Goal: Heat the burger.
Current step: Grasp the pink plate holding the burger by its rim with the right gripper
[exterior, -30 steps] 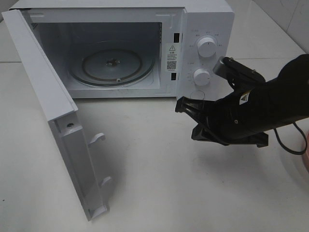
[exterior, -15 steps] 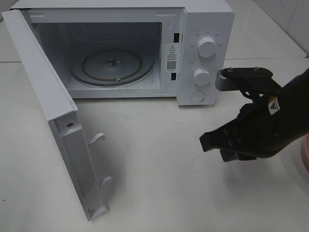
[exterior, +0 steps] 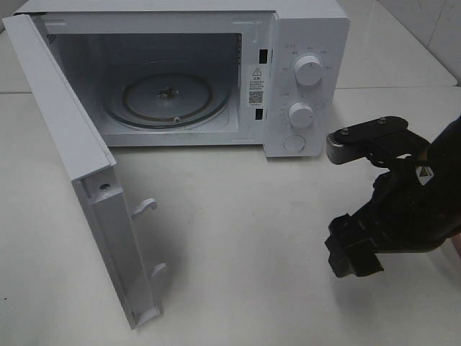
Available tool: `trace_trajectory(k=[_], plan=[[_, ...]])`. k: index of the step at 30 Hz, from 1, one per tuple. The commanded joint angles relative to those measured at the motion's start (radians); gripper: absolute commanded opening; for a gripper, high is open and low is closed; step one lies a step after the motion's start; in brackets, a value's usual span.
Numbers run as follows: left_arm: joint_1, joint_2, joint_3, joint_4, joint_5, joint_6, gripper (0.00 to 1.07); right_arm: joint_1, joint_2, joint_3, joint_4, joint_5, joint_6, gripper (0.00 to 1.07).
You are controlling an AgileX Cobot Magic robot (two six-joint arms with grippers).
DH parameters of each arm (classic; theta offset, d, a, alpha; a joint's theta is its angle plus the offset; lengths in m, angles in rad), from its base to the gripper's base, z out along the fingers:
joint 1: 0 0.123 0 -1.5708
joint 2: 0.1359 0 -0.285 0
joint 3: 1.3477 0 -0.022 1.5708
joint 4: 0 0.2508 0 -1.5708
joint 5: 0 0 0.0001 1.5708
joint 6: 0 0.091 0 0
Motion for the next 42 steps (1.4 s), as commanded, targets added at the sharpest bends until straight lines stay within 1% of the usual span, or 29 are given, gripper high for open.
trace_trajectory(k=[1,3,4,5,6,7,8,10,11,13,15,16,18,19,20,21,22,23,24,25,27,29,36,37,40,42], plan=[[-0.001,-0.025,0.001,-0.005,-0.005,-0.004,0.98,-0.026,-0.007,-0.013,-0.015,0.037,-0.029,1.03],[-0.001,-0.025,0.001,-0.005,-0.005,-0.004,0.98,-0.062,-0.007,-0.041,-0.025,0.094,-0.059,1.02],[-0.001,-0.025,0.001,-0.005,-0.005,-0.004,0.98,-0.062,-0.007,-0.041,-0.025,0.094,-0.059,1.02],[-0.001,-0.025,0.001,-0.005,-0.005,-0.004,0.98,-0.072,-0.007,-0.049,-0.039,0.11,-0.061,1.01],[-0.001,-0.025,0.001,-0.005,-0.005,-0.004,0.98,-0.103,-0.007,-0.064,-0.07,0.142,-0.061,1.01],[-0.001,-0.025,0.001,-0.005,-0.005,-0.004,0.98,-0.103,-0.007,-0.064,-0.07,0.142,-0.061,1.01],[-0.001,-0.025,0.001,-0.005,-0.005,-0.004,0.98,-0.141,-0.007,-0.076,-0.087,0.163,-0.061,1.01],[-0.001,-0.025,0.001,-0.005,-0.005,-0.004,0.98,-0.157,-0.007,-0.08,-0.087,0.17,-0.063,1.0],[-0.001,-0.025,0.001,-0.005,-0.005,-0.004,0.98,-0.198,-0.007,-0.084,-0.087,0.179,-0.074,1.0],[-0.001,-0.025,0.001,-0.005,-0.005,-0.004,0.98,-0.214,-0.007,-0.084,-0.087,0.181,-0.084,0.99],[-0.001,-0.025,0.001,-0.005,-0.005,-0.004,0.98,-0.266,-0.007,-0.084,-0.103,0.181,-0.105,0.98],[-0.001,-0.025,0.001,-0.005,-0.005,-0.004,0.98,-0.266,-0.007,-0.084,-0.103,0.181,-0.105,0.98],[-0.001,-0.025,0.001,-0.005,-0.005,-0.004,0.98,-0.324,-0.007,-0.084,-0.138,0.175,-0.114,0.98],[-0.001,-0.025,0.001,-0.005,-0.005,-0.004,0.98,-0.324,-0.007,-0.084,-0.138,0.175,-0.114,0.98],[-0.001,-0.025,0.001,-0.005,-0.005,-0.004,0.98,-0.363,-0.007,-0.084,-0.152,0.17,-0.124,0.97],[-0.001,-0.025,0.001,-0.005,-0.005,-0.004,0.98,-0.363,-0.007,-0.084,-0.152,0.17,-0.124,0.97],[-0.001,-0.025,0.001,-0.005,-0.005,-0.004,0.98,-0.401,-0.007,-0.084,-0.154,0.165,-0.146,0.97],[-0.001,-0.025,0.001,-0.005,-0.005,-0.004,0.98,-0.42,-0.007,-0.084,-0.159,0.165,-0.155,0.96],[-0.001,-0.025,0.001,-0.005,-0.005,-0.004,0.98,-0.42,-0.007,-0.084,-0.159,0.165,-0.155,0.96],[-0.001,-0.025,0.001,-0.005,-0.005,-0.004,0.98,-0.453,-0.007,-0.084,-0.173,0.163,-0.158,0.96],[-0.001,-0.025,0.001,-0.005,-0.005,-0.004,0.98,-0.466,-0.007,-0.084,-0.177,0.159,-0.159,0.96],[-0.001,-0.025,0.001,-0.005,-0.005,-0.004,0.98,-0.515,-0.007,-0.084,-0.191,0.14,-0.18,0.94],[-0.001,-0.025,0.001,-0.005,-0.005,-0.004,0.98,-0.535,0.023,-0.082,-0.197,0.109,-0.189,0.93],[-0.001,-0.025,0.001,-0.005,-0.005,-0.004,0.98,-0.535,0.058,-0.082,-0.197,0.107,-0.188,0.93],[-0.001,-0.025,0.001,-0.005,-0.005,-0.004,0.98,-0.535,0.073,-0.082,-0.197,0.102,-0.187,0.93],[-0.001,-0.025,0.001,-0.005,-0.005,-0.004,0.98,-0.535,0.135,-0.082,-0.197,0.06,-0.173,0.91]])
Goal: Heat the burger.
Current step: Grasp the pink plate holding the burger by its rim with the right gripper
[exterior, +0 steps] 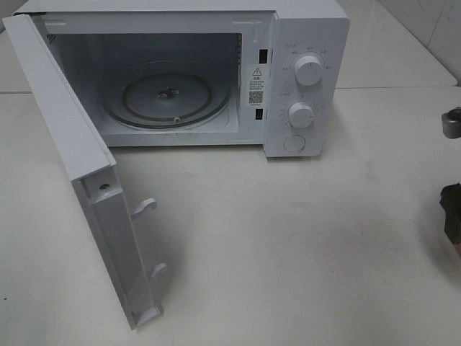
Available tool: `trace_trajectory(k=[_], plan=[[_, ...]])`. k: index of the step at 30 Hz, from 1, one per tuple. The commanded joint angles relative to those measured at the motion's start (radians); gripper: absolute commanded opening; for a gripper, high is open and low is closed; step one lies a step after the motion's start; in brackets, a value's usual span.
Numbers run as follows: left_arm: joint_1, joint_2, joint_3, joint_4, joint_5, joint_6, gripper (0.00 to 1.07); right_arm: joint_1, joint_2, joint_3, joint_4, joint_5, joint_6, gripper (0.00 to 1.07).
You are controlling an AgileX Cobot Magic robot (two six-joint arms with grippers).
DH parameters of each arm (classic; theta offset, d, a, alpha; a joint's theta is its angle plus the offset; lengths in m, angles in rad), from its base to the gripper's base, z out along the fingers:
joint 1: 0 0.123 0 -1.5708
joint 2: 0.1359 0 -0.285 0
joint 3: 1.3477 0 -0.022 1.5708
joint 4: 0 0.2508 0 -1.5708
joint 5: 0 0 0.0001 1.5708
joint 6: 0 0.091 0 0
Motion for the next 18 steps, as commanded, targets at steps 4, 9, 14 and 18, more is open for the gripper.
trace_trajectory(k=[4,9,14,18], plan=[[-0.001,-0.025,0.001,-0.005,-0.005,-0.004,0.98,-0.004,0.076,-0.002,-0.013,-0.065,0.007,0.9],[-0.001,-0.025,0.001,-0.005,-0.005,-0.004,0.98,-0.004,0.146,-0.002,-0.043,-0.091,0.019,0.89],[-0.001,-0.025,0.001,-0.005,-0.005,-0.004,0.98,-0.016,0.202,-0.002,-0.059,-0.123,0.038,0.88],[-0.001,-0.025,0.001,-0.005,-0.005,-0.004,0.98,-0.036,0.235,-0.004,-0.063,-0.143,0.041,0.87]])
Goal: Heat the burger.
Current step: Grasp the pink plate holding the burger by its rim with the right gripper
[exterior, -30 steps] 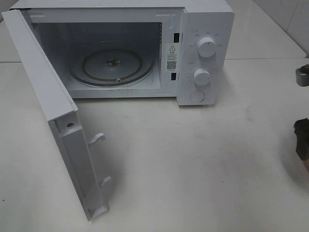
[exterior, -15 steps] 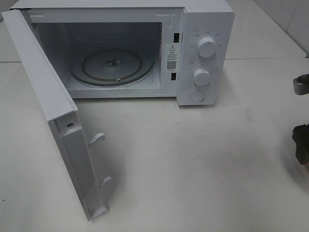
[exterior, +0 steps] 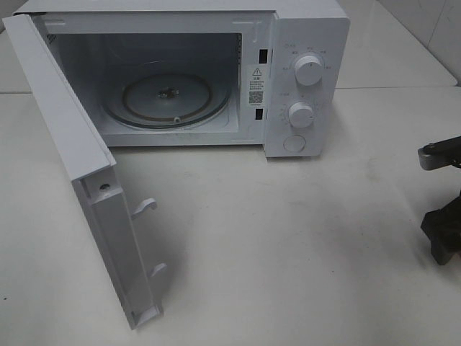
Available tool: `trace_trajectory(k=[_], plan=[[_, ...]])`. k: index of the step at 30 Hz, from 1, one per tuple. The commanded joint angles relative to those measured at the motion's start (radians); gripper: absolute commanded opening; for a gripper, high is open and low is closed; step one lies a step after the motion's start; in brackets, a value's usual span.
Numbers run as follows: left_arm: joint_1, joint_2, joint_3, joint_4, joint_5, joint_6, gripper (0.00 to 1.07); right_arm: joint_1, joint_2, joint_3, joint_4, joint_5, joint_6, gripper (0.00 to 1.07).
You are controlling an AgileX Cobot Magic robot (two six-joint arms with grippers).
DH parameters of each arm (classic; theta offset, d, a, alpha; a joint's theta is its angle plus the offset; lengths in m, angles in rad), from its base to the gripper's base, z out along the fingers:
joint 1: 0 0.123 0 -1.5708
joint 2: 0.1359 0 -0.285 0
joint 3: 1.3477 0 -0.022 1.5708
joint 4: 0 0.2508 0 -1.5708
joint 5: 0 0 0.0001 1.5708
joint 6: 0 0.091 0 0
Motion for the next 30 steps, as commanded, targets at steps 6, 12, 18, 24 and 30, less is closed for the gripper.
trace_trajectory(k=[6,12,18,24,30], plan=[[-0.001,-0.025,0.001,-0.005,-0.005,-0.004,0.98,-0.02,0.032,-0.003,-0.012,-0.029,0.01,0.86],[-0.001,-0.025,0.001,-0.005,-0.005,-0.004,0.98,-0.02,0.07,-0.003,-0.011,-0.03,0.031,0.73],[-0.001,-0.025,0.001,-0.005,-0.005,-0.004,0.98,-0.02,0.07,-0.004,-0.012,-0.024,0.056,0.32],[-0.001,-0.025,0.001,-0.005,-0.005,-0.004,0.98,-0.02,0.07,-0.004,-0.011,-0.004,0.072,0.0],[-0.001,-0.025,0.001,-0.005,-0.005,-0.004,0.98,-0.006,0.066,-0.004,-0.011,0.01,0.115,0.0]])
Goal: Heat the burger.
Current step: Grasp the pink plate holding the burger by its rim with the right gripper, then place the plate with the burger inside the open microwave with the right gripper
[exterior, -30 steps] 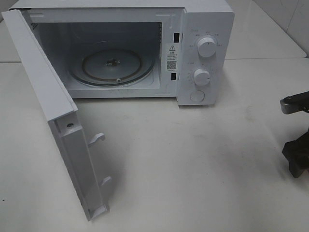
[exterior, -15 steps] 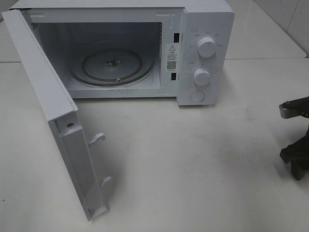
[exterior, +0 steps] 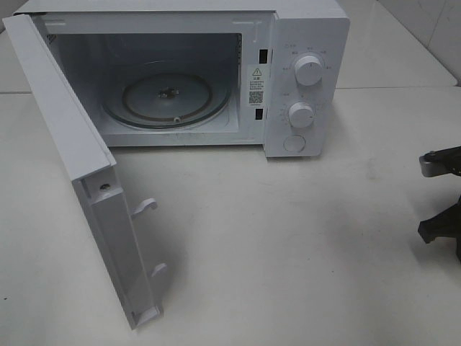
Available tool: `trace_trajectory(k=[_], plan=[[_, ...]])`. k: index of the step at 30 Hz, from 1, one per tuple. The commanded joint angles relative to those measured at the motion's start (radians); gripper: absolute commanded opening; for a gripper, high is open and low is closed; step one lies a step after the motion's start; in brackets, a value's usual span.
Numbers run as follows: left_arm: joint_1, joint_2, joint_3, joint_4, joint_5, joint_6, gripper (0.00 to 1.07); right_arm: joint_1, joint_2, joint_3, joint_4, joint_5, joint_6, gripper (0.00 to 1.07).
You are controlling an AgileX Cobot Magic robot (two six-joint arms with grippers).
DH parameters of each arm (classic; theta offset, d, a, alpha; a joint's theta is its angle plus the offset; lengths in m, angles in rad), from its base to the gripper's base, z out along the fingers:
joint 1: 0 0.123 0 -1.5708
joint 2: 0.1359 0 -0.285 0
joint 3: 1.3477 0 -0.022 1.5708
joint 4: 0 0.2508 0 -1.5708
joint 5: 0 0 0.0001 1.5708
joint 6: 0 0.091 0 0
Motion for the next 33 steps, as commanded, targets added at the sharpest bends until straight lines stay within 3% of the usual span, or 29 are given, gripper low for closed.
trace_trajectory(k=[1,19,33], plan=[[-0.001,-0.025,0.001,-0.005,-0.005,-0.004,0.98,0.027,0.003,-0.012,0.005,0.04,0.039,0.0],[-0.001,-0.025,0.001,-0.005,-0.005,-0.004,0.98,0.234,0.003,-0.034,-0.279,0.211,0.356,0.0],[-0.001,-0.025,0.001,-0.005,-0.005,-0.004,0.98,0.343,-0.089,-0.033,-0.34,0.308,0.388,0.0]])
